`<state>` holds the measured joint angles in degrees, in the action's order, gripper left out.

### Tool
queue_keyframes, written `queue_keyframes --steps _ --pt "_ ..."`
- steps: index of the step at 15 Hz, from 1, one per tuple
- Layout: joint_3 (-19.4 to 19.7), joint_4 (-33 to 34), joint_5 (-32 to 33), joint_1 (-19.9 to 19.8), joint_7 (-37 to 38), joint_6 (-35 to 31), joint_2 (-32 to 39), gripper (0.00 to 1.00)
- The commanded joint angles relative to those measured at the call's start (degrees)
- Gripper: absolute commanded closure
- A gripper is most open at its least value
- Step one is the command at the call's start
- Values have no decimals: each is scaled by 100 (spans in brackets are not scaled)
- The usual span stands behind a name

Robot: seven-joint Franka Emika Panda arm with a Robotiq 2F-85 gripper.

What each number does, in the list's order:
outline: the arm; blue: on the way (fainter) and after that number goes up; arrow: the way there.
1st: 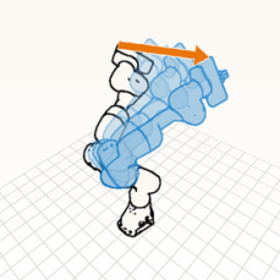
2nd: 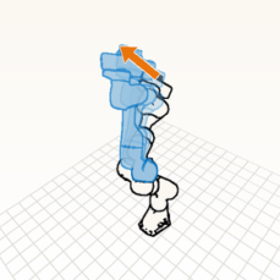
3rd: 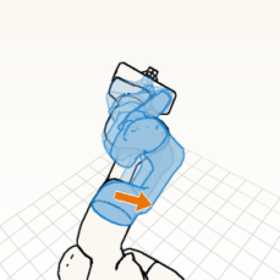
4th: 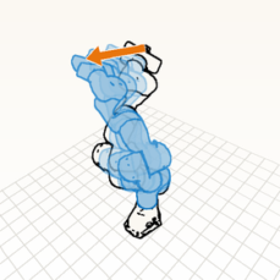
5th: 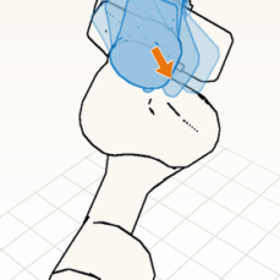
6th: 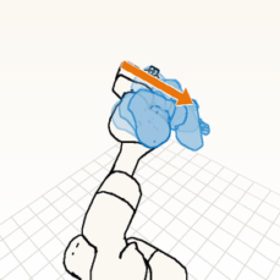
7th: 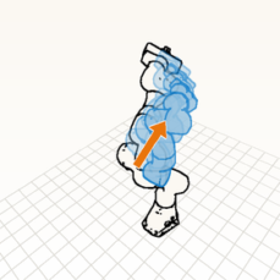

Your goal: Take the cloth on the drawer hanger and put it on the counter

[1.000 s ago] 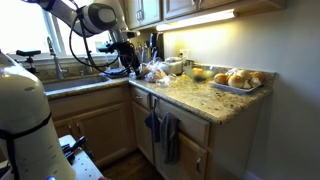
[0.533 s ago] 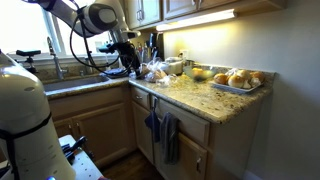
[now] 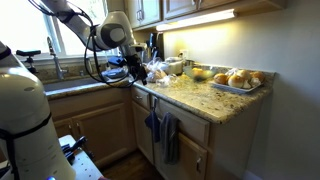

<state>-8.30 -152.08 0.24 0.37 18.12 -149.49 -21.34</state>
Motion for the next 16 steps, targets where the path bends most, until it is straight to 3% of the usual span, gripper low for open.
queue_keyframes --steps 1,11,16 --pt "48 -74 -1 -12 -96 -482 386 0" --pt "35 5 3 36 -41 -382 652 0" --pt "-222 -180 767 -92 249 -929 949 0"
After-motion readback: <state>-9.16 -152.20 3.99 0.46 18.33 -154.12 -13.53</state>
